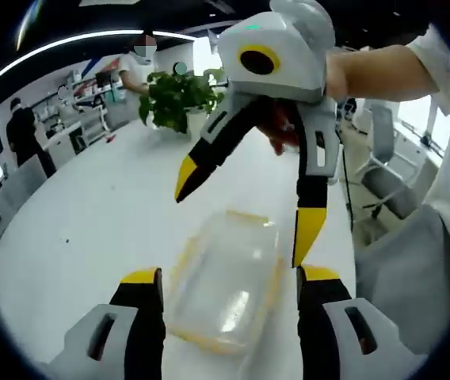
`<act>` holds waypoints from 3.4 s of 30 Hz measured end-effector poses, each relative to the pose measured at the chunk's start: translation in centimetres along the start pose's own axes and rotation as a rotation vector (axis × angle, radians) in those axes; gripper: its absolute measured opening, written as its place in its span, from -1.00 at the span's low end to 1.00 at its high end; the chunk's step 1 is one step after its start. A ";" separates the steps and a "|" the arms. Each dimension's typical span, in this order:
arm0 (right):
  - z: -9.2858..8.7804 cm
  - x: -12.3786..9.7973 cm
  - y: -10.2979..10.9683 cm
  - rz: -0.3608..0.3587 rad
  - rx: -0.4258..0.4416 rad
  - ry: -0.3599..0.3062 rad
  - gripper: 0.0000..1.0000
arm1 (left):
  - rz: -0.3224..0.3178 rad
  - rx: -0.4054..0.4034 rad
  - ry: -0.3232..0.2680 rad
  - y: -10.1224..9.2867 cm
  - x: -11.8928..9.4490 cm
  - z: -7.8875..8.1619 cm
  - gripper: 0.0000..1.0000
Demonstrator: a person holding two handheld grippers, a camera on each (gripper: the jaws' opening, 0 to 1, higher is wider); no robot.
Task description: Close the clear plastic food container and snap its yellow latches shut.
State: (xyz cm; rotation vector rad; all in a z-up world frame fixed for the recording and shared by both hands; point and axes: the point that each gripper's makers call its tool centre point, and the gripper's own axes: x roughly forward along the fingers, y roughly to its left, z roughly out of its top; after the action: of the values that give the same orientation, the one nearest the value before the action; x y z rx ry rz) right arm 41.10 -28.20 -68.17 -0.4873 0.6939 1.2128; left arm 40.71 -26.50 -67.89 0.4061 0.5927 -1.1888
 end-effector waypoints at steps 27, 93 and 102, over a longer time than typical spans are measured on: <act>-3.9 -0.1 0.5 -0.094 0.034 -0.111 0.86 | 0.112 -0.096 -0.094 1.3 -0.7 -3.9 0.69; -7.8 1.5 -1.0 -0.120 0.071 -0.078 0.34 | 0.131 -0.065 -0.051 2.0 1.6 -6.8 0.38; -7.6 1.9 -0.8 -0.127 0.081 -0.068 0.34 | 0.133 -0.074 -0.046 2.0 1.3 -7.1 0.37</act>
State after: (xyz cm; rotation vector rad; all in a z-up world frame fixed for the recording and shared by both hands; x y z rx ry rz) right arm 40.59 -32.30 -74.84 -0.4149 0.6423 1.0735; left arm 41.40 -22.61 -74.24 0.3498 0.5596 -1.0431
